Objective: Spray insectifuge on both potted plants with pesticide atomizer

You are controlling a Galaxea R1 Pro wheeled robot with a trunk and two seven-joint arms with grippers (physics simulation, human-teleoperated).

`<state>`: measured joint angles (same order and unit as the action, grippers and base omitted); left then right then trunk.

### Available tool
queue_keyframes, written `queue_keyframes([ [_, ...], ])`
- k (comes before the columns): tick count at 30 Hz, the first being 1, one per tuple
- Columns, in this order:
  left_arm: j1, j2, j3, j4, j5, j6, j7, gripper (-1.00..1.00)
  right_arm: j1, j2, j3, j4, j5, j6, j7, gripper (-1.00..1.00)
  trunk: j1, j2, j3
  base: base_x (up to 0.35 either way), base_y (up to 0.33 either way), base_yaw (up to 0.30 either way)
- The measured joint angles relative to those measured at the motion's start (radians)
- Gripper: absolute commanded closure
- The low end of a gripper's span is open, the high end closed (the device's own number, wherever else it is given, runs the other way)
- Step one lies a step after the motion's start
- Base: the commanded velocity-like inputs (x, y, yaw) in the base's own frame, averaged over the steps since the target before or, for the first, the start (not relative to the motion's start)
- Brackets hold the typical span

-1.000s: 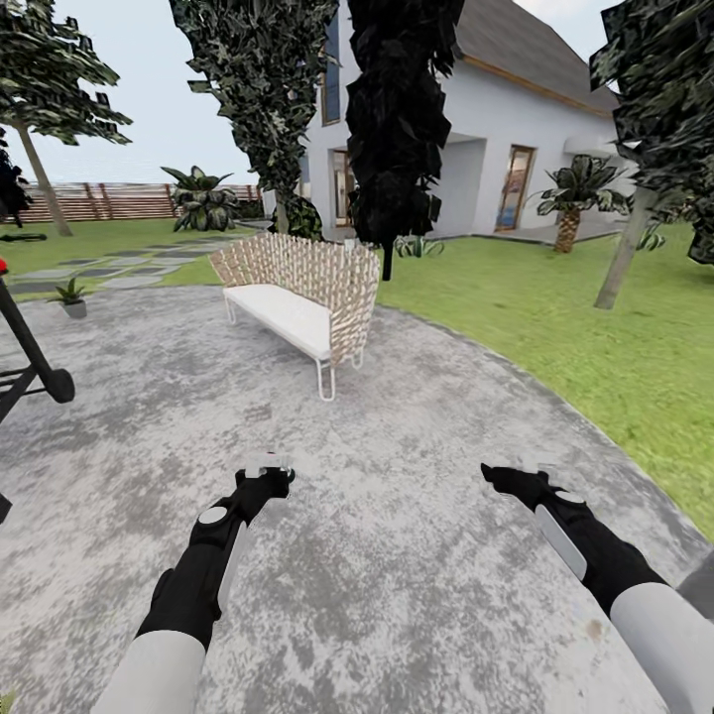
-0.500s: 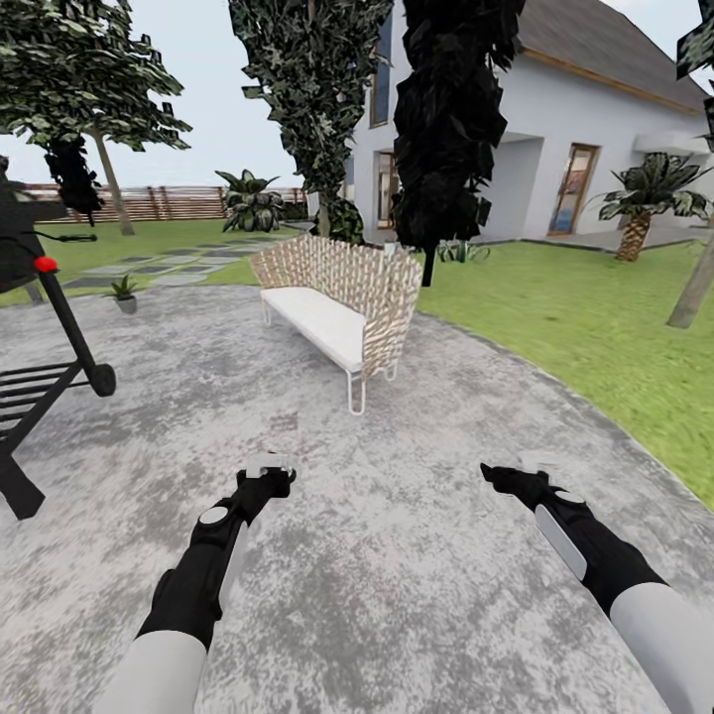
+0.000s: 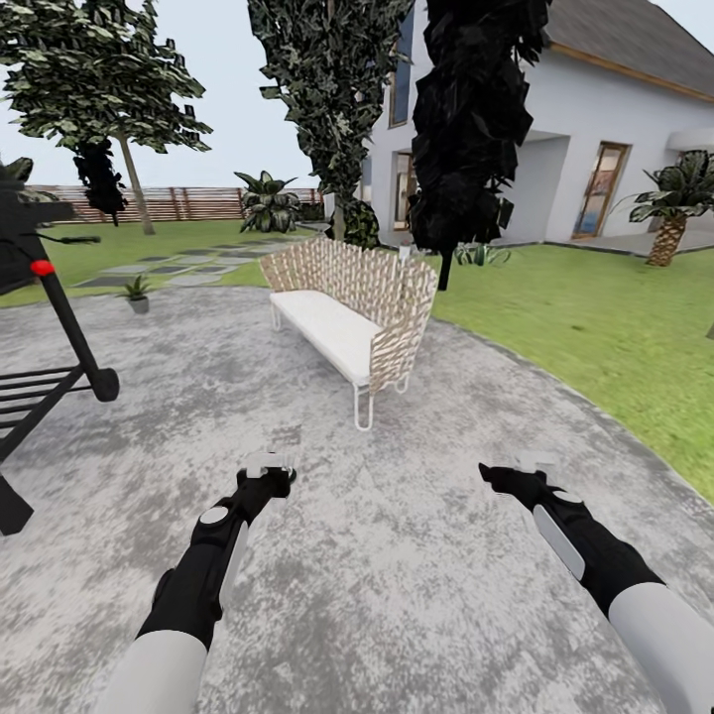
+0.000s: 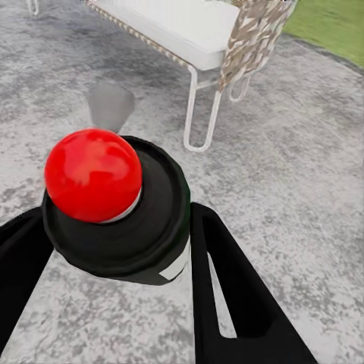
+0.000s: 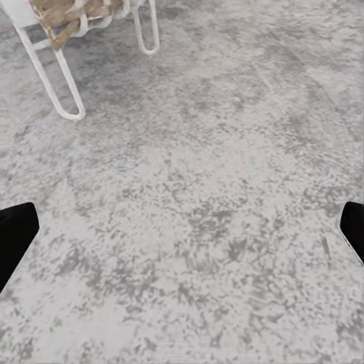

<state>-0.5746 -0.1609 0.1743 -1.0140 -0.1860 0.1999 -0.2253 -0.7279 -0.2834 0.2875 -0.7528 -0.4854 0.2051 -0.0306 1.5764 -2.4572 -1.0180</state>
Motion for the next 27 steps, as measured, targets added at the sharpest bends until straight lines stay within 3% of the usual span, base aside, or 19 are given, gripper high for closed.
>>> queue_keyframes([
  [11, 0.0, 0.0, 0.0, 0.0, 0.0, 0.0, 0.0, 1.0, 0.0, 0.004, 0.009, 0.0, 0.001, 0.0, -0.002, -1.0, 0.0, 0.0, 0.0, 0.25, -0.001, 0.071],
  [13, 0.0, 0.0, 0.0, 0.001, 0.0, 0.0, 0.0, 1.0, 0.0, 0.03, 0.072, 0.0, 0.0, 0.0, -0.001, -1.0, 0.001, 0.0, 0.0, 0.027, 0.0, 0.022],
  [14, 0.0, 0.0, 0.0, 0.001, 0.0, 0.0, 0.0, 1.0, 0.001, 0.054, 0.137, 0.0, -0.002, 0.0, 0.0, -1.0, 0.001, 0.0, 0.0, 0.012, 0.0, 0.01],
  [16, 0.0, 0.0, 0.0, 0.001, 0.0, 0.0, 0.0, 1.0, 0.001, 0.082, 0.219, 0.0, -0.002, 0.0, 0.0, -1.0, 0.001, 0.0, 0.0, 0.005, 0.0, 0.004],
  [17, 0.0, 0.0, 0.0, 0.001, 0.0, 0.0, 0.0, 1.0, 0.001, 0.111, 0.28, 0.001, -0.004, 0.007, 0.0, -1.0, 0.001, 0.0, 0.0, 0.002, 0.0, 0.002],
  [18, 0.0, 0.0, 0.0, 0.001, 0.0, 0.0, 0.0, 1.0, 0.0, 0.134, 0.306, 0.001, -0.004, 0.021, 0.0, -1.0, 0.001, 0.0, 0.0, 0.001, 0.0, 0.001],
  [20, 0.0, 0.0, 0.0, 0.001, 0.0, 0.0, 0.0, 1.0, 0.001, 0.186, 0.348, 0.001, -0.004, 0.089, 0.0, -1.0, 0.001, 0.0, 0.0, 0.0, 0.0, 0.0],
  [22, 0.0, 0.0, 0.0, 0.0, 0.0, 0.0, 0.001, 1.0, 0.001, 0.215, 0.365, 0.0, -0.002, 0.147, 0.0, -1.0, 0.001, 0.0, 0.0, 0.0, 0.0, 0.0],
  [27, 0.0, 0.0, 0.0, 0.0, 0.0, 0.001, 0.001, 1.0, 0.001, 0.228, 0.378, -0.007, 0.0, 0.176, -0.001, -1.0, 0.001, 0.0, 0.0, 0.032, 0.004, 0.0],
])
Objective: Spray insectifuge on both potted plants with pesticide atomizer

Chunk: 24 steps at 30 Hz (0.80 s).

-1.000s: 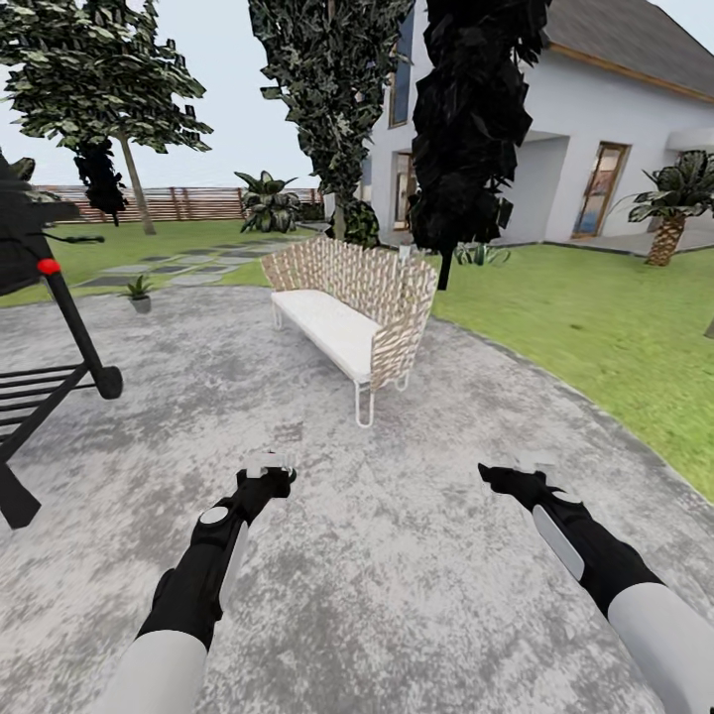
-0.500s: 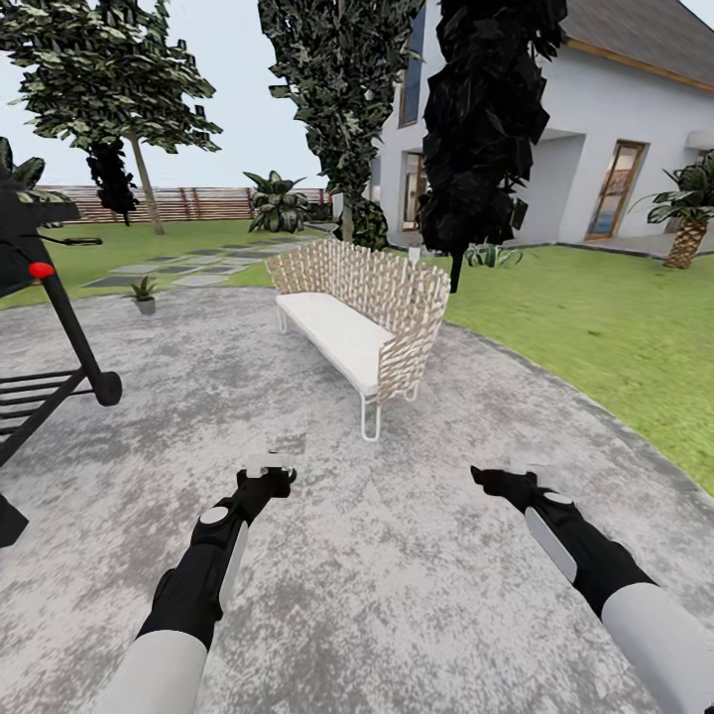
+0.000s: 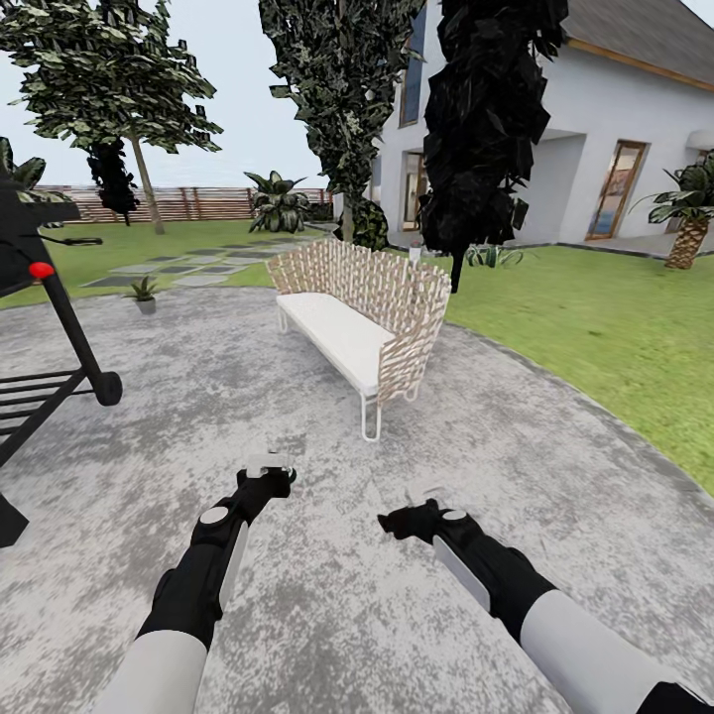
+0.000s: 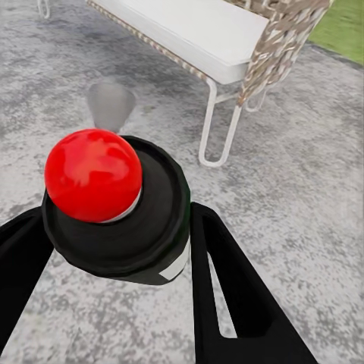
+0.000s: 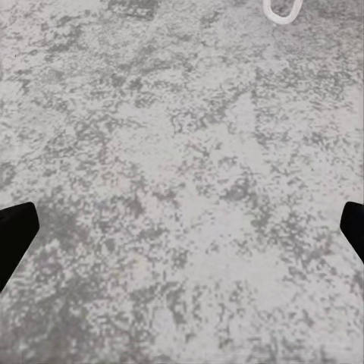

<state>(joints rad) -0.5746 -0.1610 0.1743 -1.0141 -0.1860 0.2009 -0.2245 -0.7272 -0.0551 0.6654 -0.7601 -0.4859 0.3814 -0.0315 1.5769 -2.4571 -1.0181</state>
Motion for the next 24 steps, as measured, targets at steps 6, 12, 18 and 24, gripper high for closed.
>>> queue_keyframes([
  [6, 0.0, 0.0, 0.0, 0.0, 0.001, 0.001, 0.0, 1.0, 0.0, -0.002, 0.0, 0.0, 0.0, 0.001, 0.0, -1.0, 0.0, 0.0, 0.0, 0.212, 0.147, 0.0],
  [12, 0.0, 0.0, 0.0, 0.0, 0.001, 0.001, 0.001, 1.0, 0.0, -0.002, 0.0, 0.0, 0.0, 0.001, 0.0, -1.0, 0.0, 0.0, -0.003, 0.273, 0.145, 0.163],
  [18, 0.0, 0.0, 0.0, -0.001, 0.001, 0.001, 0.0, 1.0, 0.0, 0.0, 0.0, 0.001, -0.001, 0.001, -0.002, -1.0, 0.0, 0.0, -0.009, 0.315, 0.013, 0.219],
  [24, 0.0, 0.0, 0.0, -0.001, 0.001, 0.001, 0.0, 1.0, -0.001, 0.0, 0.001, 0.001, -0.001, 0.001, -0.003, -1.0, 0.0, 0.0, -0.015, 0.328, 0.0, 0.226],
])
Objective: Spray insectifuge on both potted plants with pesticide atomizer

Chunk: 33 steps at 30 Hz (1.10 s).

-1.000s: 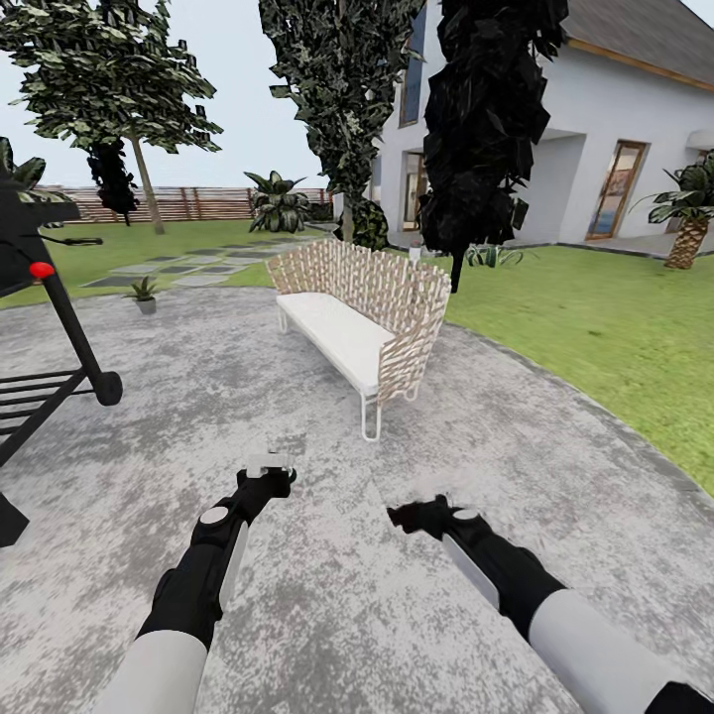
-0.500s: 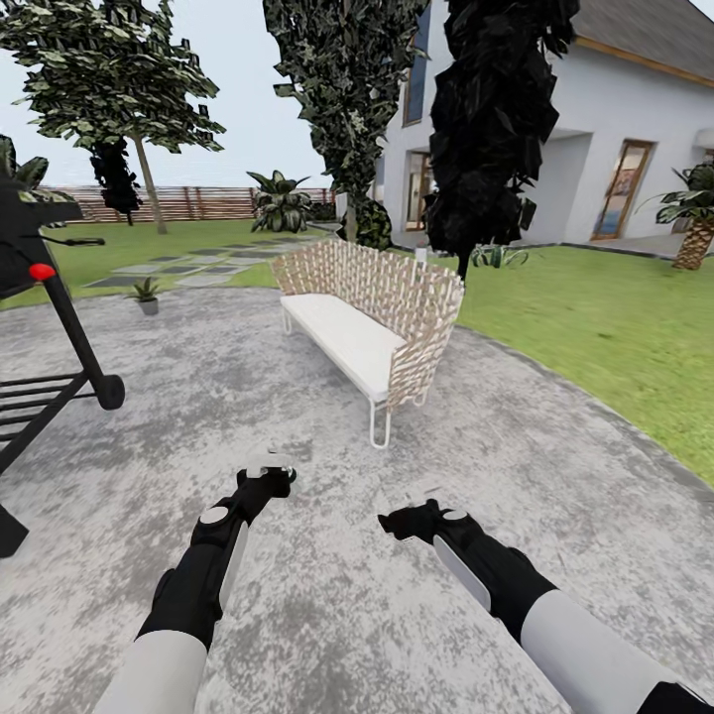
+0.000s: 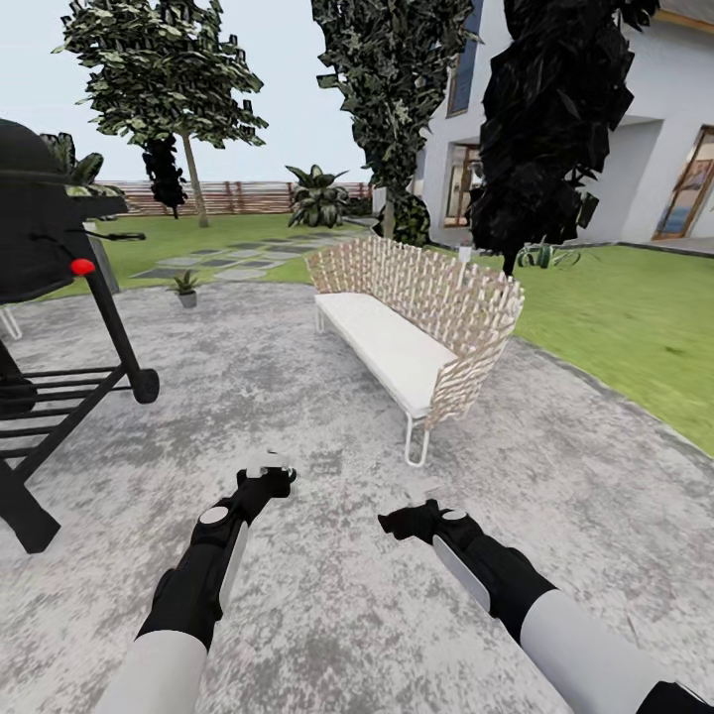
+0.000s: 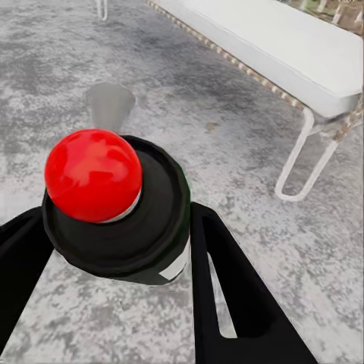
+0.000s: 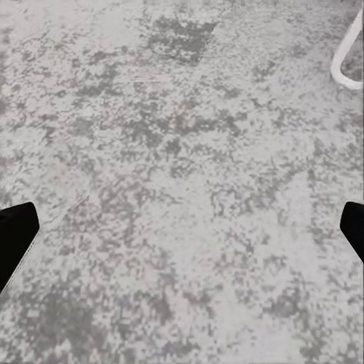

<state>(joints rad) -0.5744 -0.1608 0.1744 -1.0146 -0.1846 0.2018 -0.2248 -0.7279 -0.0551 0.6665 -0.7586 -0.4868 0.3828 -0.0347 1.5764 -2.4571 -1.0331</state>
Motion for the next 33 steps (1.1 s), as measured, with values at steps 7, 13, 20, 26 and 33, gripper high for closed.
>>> queue_keyframes([
  [7, 0.0, 0.0, 0.0, 0.0, 0.0, 0.0, 0.0, 1.0, 0.0, 0.0, 0.0, 0.0, 0.0, 0.0, 0.0, -1.0, 0.0, 0.0, -0.007, 0.33, 0.0, 0.227],
  [13, 0.0, 0.0, 0.0, -0.001, 0.0, 0.0, 0.0, 1.0, 0.001, 0.0, 0.0, 0.0, 0.001, 0.0, 0.0, -1.0, 0.0, 0.0, -0.013, 0.335, 0.018, 0.227],
  [20, 0.0, 0.0, 0.0, -0.001, 0.0, 0.0, 0.001, 1.0, 0.0, 0.0, 0.0, 0.0, 0.0, 0.0, 0.0, -1.0, 0.0, 0.0, -0.02, 0.336, 0.101, 0.227],
  [26, 0.0, 0.0, 0.0, -0.001, 0.0, 0.0, 0.0, 1.0, 0.0, 0.0, 0.0, 0.0, 0.001, 0.0, 0.0, -1.0, 0.0, 0.0, -0.025, 0.331, 0.13, 0.226],
  [33, 0.0, 0.0, 0.0, 0.0, 0.0, 0.0, 0.0, 1.0, 0.001, 0.0, 0.0, 0.0, 0.001, 0.0, 0.0, -1.0, 0.0, 0.0, -0.031, 0.313, 0.171, 0.223],
])
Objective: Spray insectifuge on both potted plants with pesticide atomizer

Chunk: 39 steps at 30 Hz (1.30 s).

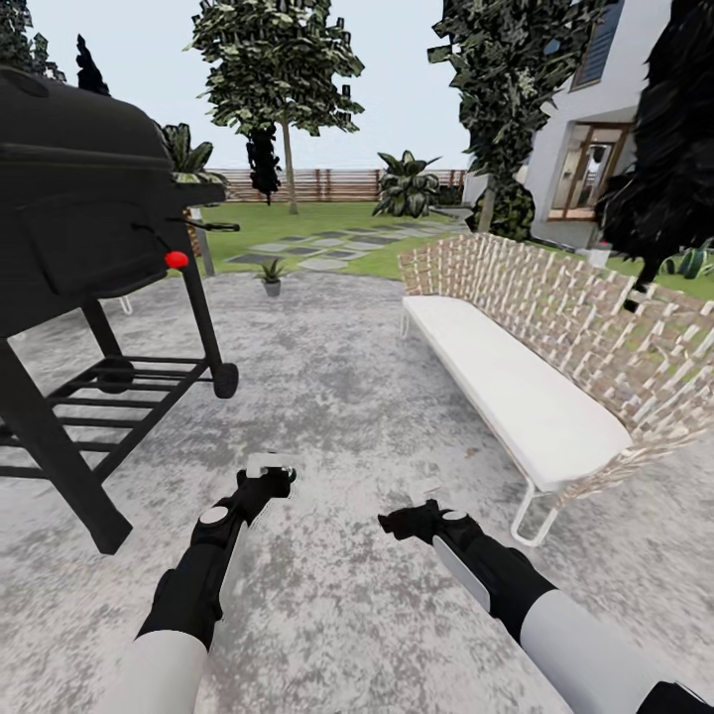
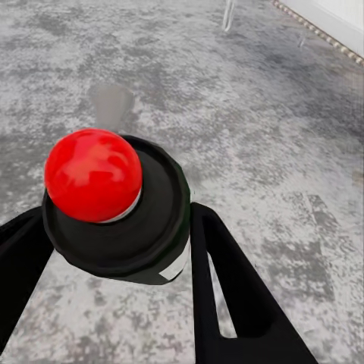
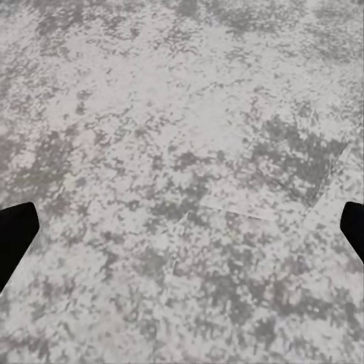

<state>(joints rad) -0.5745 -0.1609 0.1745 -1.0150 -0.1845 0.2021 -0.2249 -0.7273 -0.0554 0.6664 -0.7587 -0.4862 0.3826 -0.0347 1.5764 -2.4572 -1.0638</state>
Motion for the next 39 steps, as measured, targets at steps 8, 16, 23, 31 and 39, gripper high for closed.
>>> queue_keyframes([
  [8, 0.0, 0.0, 0.0, 0.0, 0.0, 0.001, 0.0, 1.0, 0.0, 0.0, 0.0, 0.0, 0.0, 0.0, 0.0, -1.0, 0.0, 0.0, -0.006, 0.313, 0.154, 0.211],
  [16, 0.0, -0.001, 0.0, 0.001, 0.0, 0.0, 0.0, 1.0, 0.0, -0.001, -0.009, 0.001, 0.0, -0.002, -0.003, -1.0, 0.0, 0.0, -0.007, 0.336, 0.011, 0.023],
  [23, 0.0, -0.002, 0.0, 0.001, 0.0, 0.001, 0.0, 1.0, 0.0, -0.002, -0.018, 0.002, -0.002, -0.012, -0.004, -1.0, 0.0, 0.0, -0.007, 0.338, 0.0, 0.0],
  [31, 0.0, -0.002, 0.0, 0.001, 0.0, 0.001, 0.0, 1.0, 0.0, -0.003, -0.148, 0.005, -0.001, -0.01, -0.008, -1.0, 0.0, 0.0, -0.007, 0.338, 0.0, 0.0],
  [39, 0.0, -0.002, 0.0, 0.001, 0.0, 0.001, 0.0, 1.0, 0.0, -0.001, -0.199, 0.006, -0.001, -0.01, -0.006, -1.0, 0.0, 0.0, -0.007, 0.338, 0.0, 0.0],
])
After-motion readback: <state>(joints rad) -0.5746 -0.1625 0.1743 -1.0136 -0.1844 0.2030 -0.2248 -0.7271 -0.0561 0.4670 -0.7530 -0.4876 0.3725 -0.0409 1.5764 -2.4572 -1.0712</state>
